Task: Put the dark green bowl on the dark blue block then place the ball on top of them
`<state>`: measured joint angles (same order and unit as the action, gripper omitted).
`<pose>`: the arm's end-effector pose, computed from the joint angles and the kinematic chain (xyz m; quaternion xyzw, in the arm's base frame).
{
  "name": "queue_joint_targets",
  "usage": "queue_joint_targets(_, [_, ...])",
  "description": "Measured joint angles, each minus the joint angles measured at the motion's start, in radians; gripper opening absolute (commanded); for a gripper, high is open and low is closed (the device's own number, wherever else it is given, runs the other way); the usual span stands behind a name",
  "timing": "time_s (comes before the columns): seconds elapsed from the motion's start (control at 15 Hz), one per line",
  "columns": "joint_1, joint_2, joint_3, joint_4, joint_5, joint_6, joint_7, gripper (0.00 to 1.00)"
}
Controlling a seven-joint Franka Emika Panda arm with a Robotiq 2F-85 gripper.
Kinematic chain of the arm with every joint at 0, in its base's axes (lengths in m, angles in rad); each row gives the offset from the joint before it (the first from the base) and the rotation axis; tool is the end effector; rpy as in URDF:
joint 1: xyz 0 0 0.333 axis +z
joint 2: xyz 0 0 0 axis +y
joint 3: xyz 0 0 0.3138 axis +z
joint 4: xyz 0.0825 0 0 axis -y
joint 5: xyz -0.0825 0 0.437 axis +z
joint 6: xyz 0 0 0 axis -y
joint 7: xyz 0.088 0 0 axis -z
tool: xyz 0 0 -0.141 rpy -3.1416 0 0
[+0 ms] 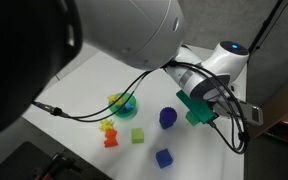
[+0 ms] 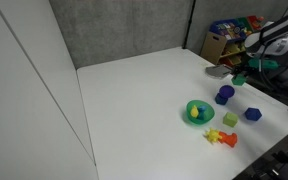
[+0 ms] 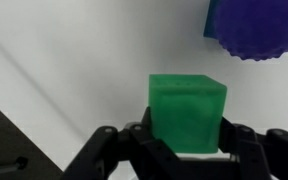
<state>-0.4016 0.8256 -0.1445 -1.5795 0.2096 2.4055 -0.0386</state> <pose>0.6317 -0.3686 0.0809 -0.9528 0.3029 -0.0113 0.0152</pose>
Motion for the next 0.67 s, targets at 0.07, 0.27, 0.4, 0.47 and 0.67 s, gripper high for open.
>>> queue_joint_targets(0.07, [0.000, 0.016, 0.007, 0.017, 0.000, 0.000, 0.001, 0.28])
queue_joint_targets(0.27, [0.011, 0.057, 0.027, 0.060, 0.000, -0.003, 0.002, 0.28])
queue_joint_targets(0.4, [0.025, 0.080, 0.039, 0.085, 0.000, -0.010, 0.003, 0.28])
queue_joint_targets(0.47, [0.034, 0.090, 0.044, 0.093, 0.000, -0.011, 0.003, 0.28])
queue_joint_targets(0.67, [0.059, 0.110, 0.059, 0.103, 0.000, -0.012, 0.003, 0.28])
